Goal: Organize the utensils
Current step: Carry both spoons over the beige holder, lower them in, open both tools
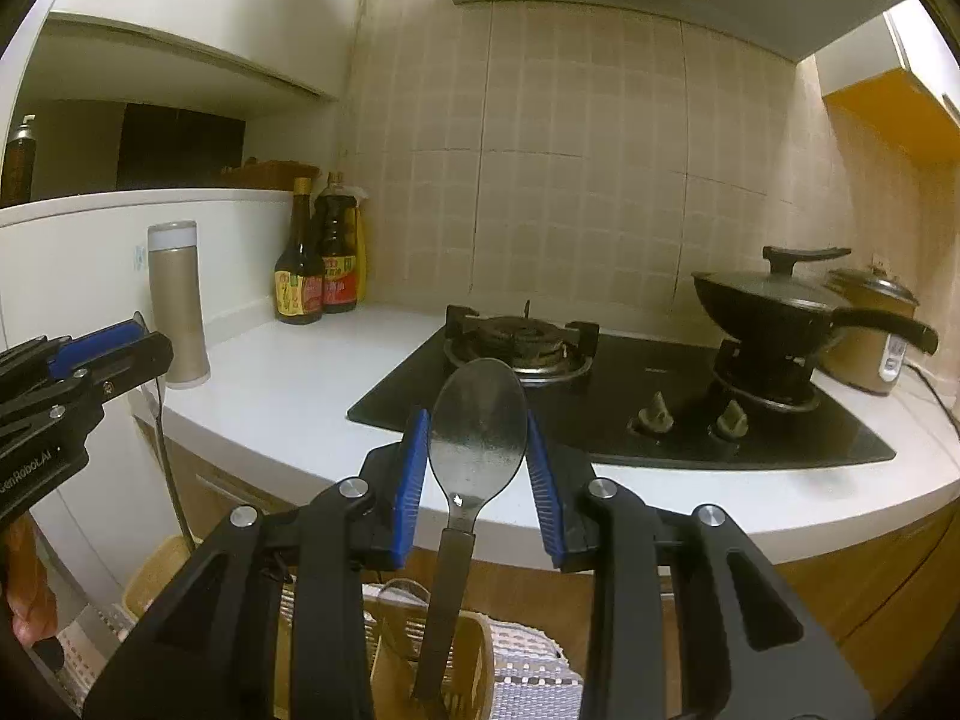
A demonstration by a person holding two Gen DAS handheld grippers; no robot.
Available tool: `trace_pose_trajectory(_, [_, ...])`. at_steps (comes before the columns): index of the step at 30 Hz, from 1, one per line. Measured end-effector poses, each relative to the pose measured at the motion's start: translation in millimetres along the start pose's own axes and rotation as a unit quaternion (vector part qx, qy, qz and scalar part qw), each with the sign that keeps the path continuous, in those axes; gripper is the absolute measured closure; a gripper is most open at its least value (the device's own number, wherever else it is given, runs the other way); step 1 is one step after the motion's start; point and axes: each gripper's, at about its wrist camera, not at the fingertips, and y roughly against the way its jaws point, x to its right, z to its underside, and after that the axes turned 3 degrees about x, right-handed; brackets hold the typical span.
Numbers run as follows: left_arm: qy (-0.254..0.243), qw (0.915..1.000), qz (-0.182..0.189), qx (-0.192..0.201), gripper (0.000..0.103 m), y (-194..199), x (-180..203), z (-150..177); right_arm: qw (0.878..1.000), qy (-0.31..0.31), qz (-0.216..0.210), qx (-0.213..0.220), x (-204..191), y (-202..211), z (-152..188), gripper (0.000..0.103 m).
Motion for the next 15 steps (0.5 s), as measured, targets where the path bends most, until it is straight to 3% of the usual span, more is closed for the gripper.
trace_pose_trajectory(9, [0.003, 0.9999, 0.011, -0.012, 0.072, -5, 1, 20, 1.000, 0.003, -0.007, -0.010, -1, 0, 19, 0.073])
trace_pose_trajectory(15, [0.019, 0.9984, 0.041, -0.032, 0.070, -5, -2, 28, 0.999, -0.013, -0.030, -0.025, 1, 11, 27, 0.073])
